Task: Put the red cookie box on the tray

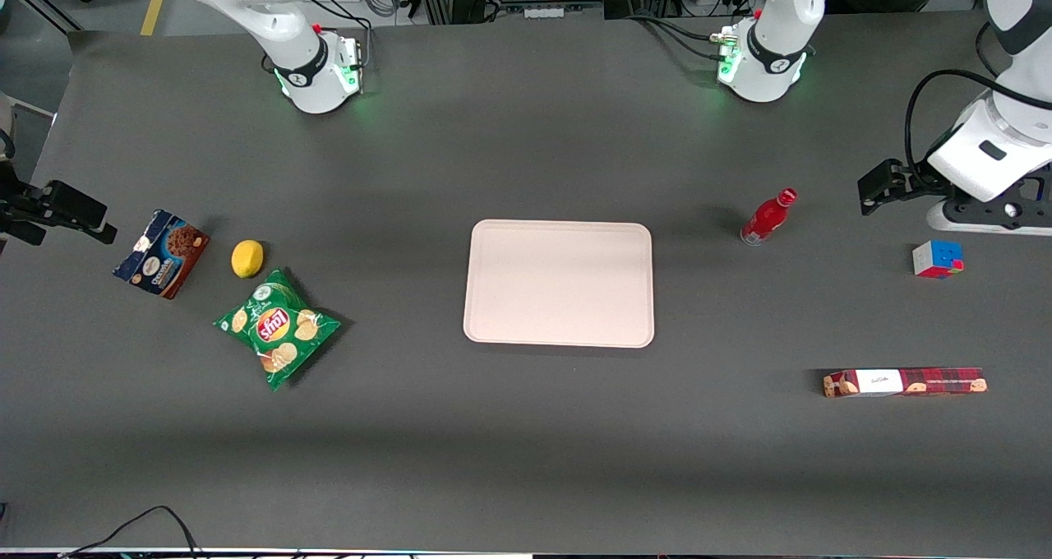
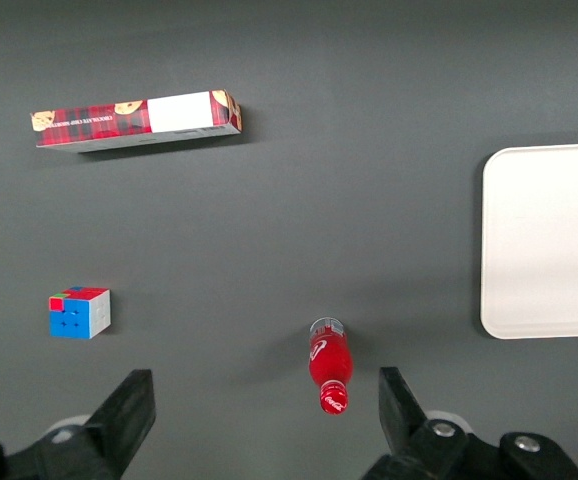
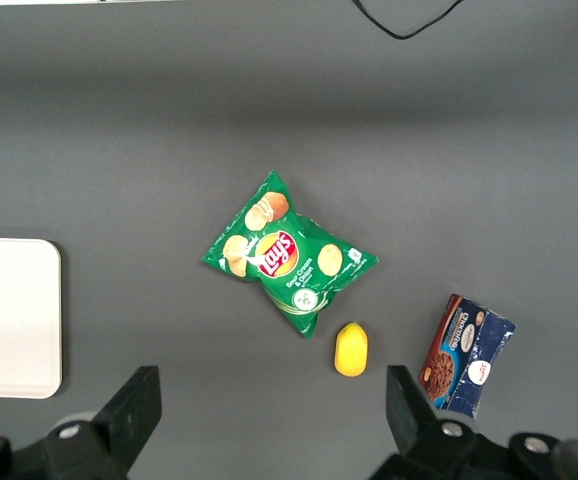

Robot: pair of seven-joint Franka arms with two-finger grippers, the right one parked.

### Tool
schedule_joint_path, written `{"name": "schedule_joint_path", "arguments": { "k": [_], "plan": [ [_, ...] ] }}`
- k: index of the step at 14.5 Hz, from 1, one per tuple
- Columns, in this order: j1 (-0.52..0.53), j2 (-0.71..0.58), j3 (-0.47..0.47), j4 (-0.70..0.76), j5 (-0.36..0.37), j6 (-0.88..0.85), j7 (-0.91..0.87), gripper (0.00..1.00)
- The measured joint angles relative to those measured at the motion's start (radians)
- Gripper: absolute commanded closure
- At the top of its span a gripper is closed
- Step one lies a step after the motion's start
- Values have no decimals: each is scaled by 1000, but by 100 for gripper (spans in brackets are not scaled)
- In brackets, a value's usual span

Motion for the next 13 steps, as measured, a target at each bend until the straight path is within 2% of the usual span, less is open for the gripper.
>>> {"name": "schedule_joint_path", "arguments": {
  "k": [13],
  "plan": [
    [1, 24, 4, 27, 0, 0, -1, 0]
  ]
}}
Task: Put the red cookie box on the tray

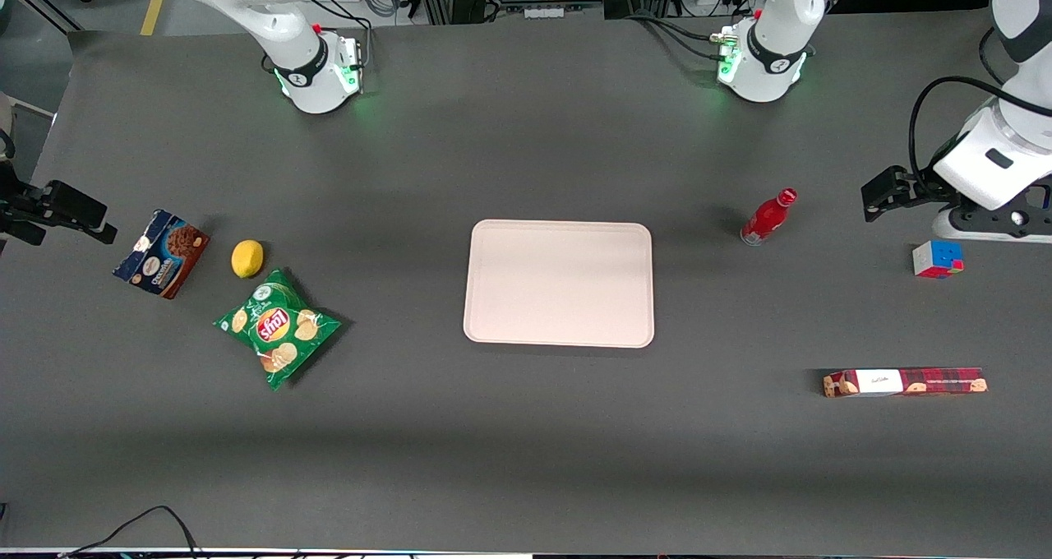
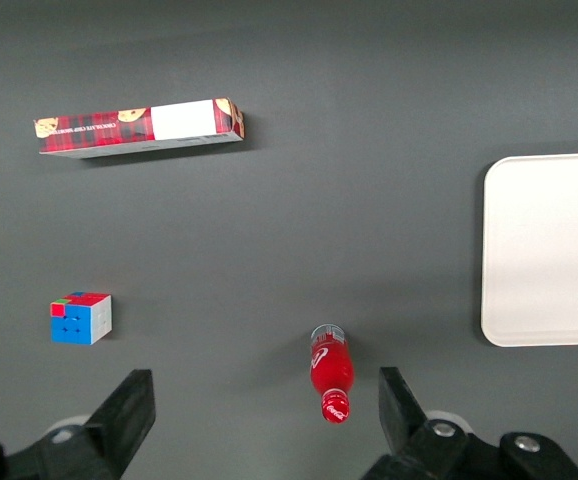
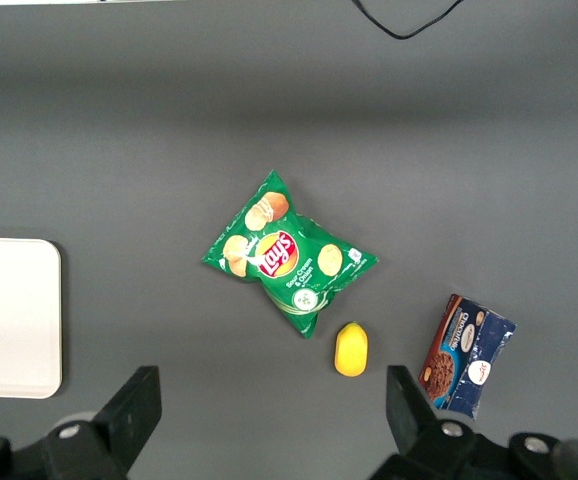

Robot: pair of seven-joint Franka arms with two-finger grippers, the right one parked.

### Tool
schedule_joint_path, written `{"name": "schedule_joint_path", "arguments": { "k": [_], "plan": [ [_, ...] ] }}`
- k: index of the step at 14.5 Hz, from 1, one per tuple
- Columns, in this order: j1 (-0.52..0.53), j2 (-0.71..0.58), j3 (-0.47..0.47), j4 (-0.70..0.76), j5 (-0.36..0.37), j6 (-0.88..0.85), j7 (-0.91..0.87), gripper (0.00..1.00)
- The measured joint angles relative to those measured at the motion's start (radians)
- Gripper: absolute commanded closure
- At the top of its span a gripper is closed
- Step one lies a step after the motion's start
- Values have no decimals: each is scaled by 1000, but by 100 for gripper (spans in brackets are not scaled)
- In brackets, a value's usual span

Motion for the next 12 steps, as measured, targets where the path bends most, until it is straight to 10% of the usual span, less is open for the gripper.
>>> {"name": "schedule_joint_path", "arguments": {
  "k": [12],
  "plan": [
    [4, 103, 82, 52, 16, 19, 85, 0]
  ]
}}
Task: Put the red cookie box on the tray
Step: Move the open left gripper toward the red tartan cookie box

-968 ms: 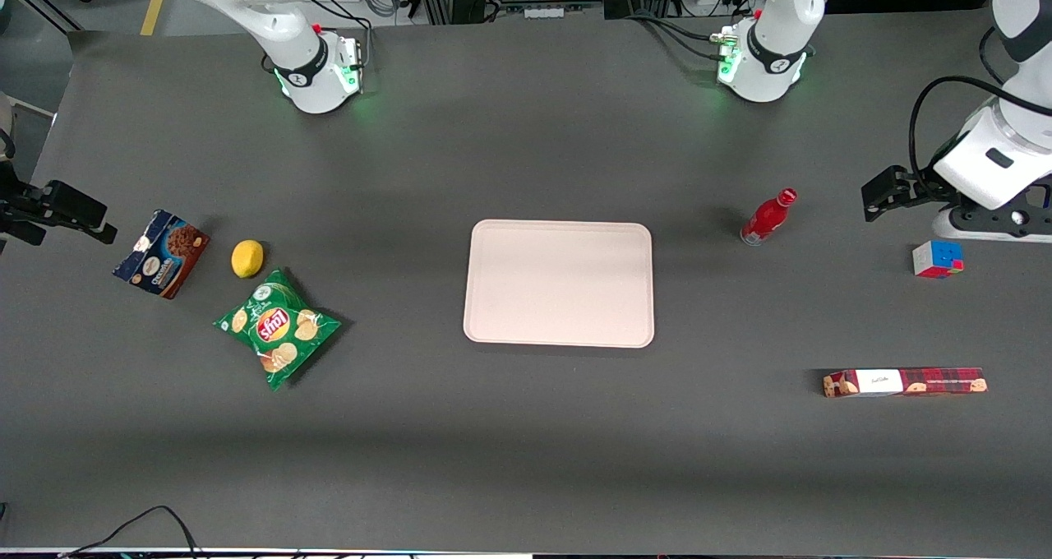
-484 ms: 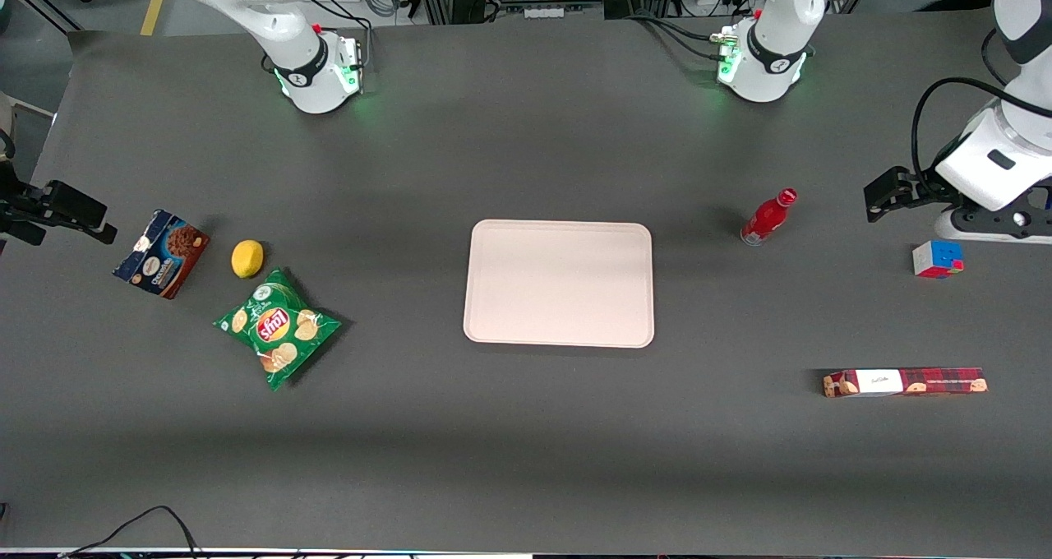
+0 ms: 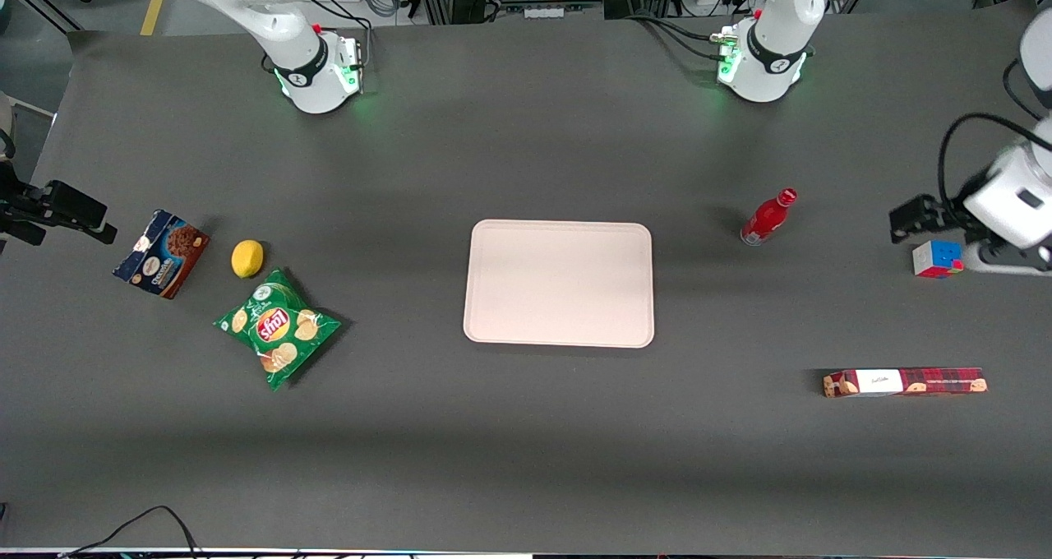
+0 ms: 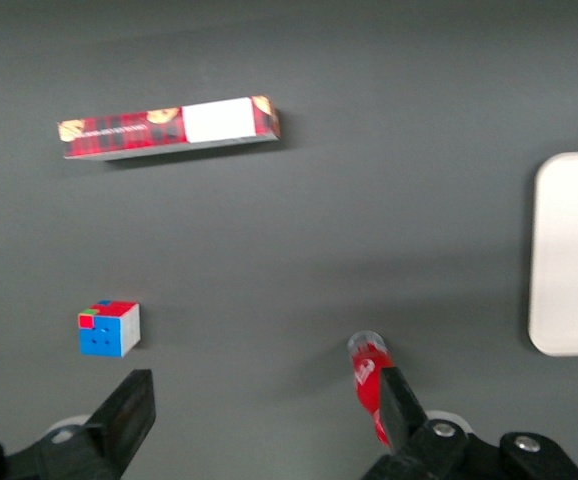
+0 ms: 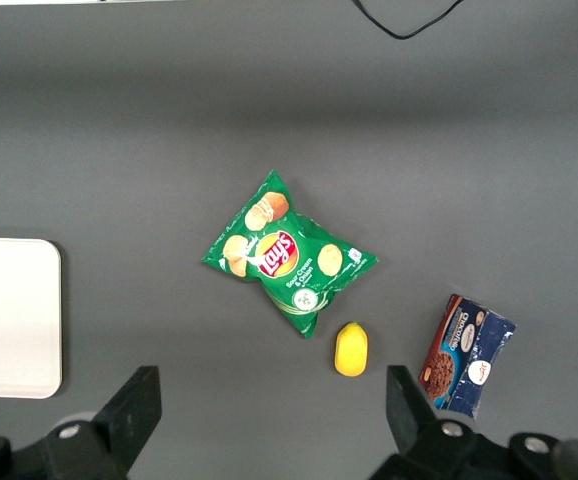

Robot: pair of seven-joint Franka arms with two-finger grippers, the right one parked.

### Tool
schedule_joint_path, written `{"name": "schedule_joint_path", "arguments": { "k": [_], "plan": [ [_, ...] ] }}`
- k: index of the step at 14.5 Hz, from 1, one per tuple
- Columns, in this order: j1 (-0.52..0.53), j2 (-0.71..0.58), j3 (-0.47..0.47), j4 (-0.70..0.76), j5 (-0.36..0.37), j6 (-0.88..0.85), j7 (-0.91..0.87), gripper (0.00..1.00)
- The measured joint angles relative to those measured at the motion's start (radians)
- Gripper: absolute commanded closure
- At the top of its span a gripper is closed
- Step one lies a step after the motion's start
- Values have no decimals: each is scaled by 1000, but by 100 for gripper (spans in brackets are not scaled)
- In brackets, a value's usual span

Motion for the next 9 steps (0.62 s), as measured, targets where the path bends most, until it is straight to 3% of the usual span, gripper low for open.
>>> {"name": "schedule_joint_path", "arguments": {
  "k": [7, 9],
  "plan": [
    [17, 316, 41, 292, 0, 17, 7, 0],
    [22, 379, 41, 359, 1, 17, 83, 0]
  ]
}}
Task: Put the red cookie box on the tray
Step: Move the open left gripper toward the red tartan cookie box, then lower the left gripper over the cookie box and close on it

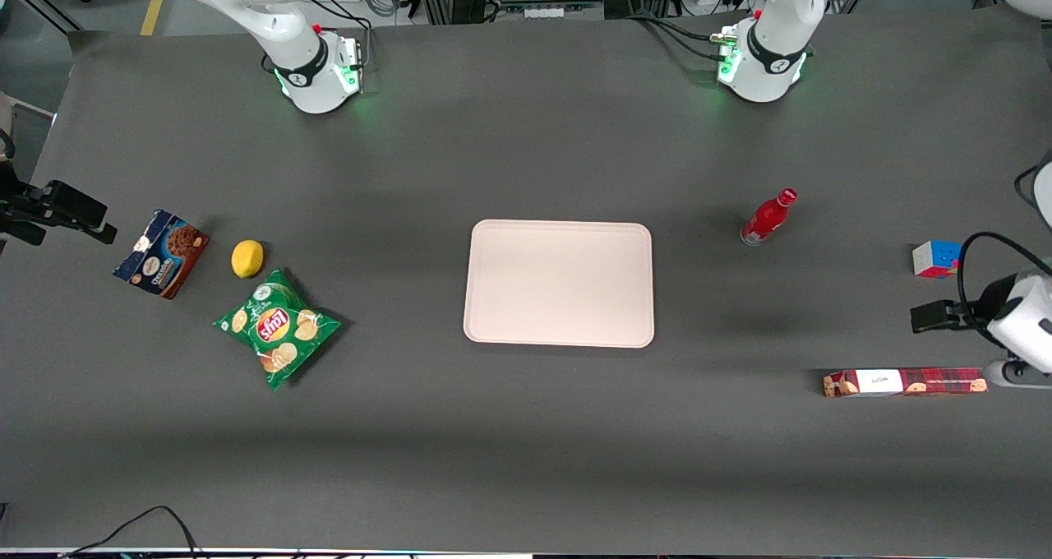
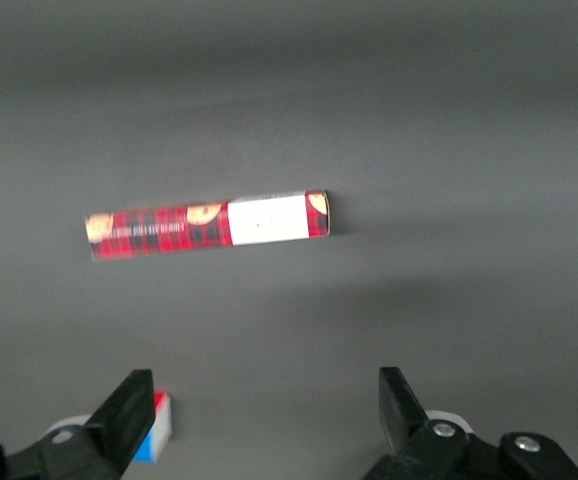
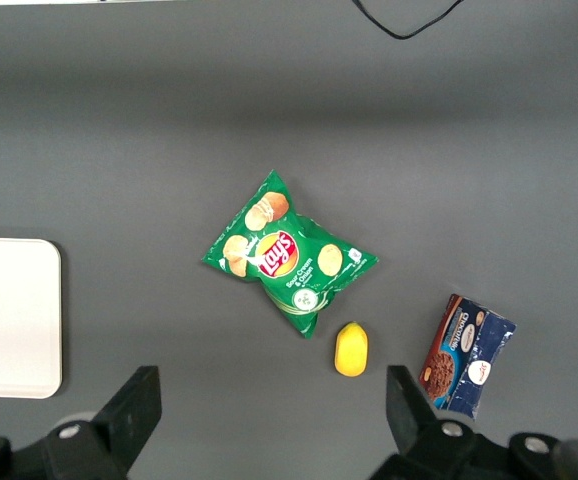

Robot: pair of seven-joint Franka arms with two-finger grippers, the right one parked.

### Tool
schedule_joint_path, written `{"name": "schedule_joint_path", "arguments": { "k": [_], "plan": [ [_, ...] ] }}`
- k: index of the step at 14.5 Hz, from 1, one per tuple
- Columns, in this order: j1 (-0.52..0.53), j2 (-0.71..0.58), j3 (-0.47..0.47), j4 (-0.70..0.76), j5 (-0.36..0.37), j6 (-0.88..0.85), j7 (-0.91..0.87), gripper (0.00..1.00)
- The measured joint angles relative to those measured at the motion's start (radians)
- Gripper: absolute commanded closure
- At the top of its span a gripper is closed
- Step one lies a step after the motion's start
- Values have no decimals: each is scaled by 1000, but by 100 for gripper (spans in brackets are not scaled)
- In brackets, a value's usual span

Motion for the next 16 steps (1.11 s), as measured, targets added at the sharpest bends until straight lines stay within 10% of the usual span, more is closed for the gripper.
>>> {"name": "schedule_joint_path", "arguments": {
  "k": [9, 16],
  "plan": [
    [29, 94, 18, 36, 22, 175, 1147, 0],
    [87, 182, 21, 34, -14, 226, 1506, 0]
  ]
}}
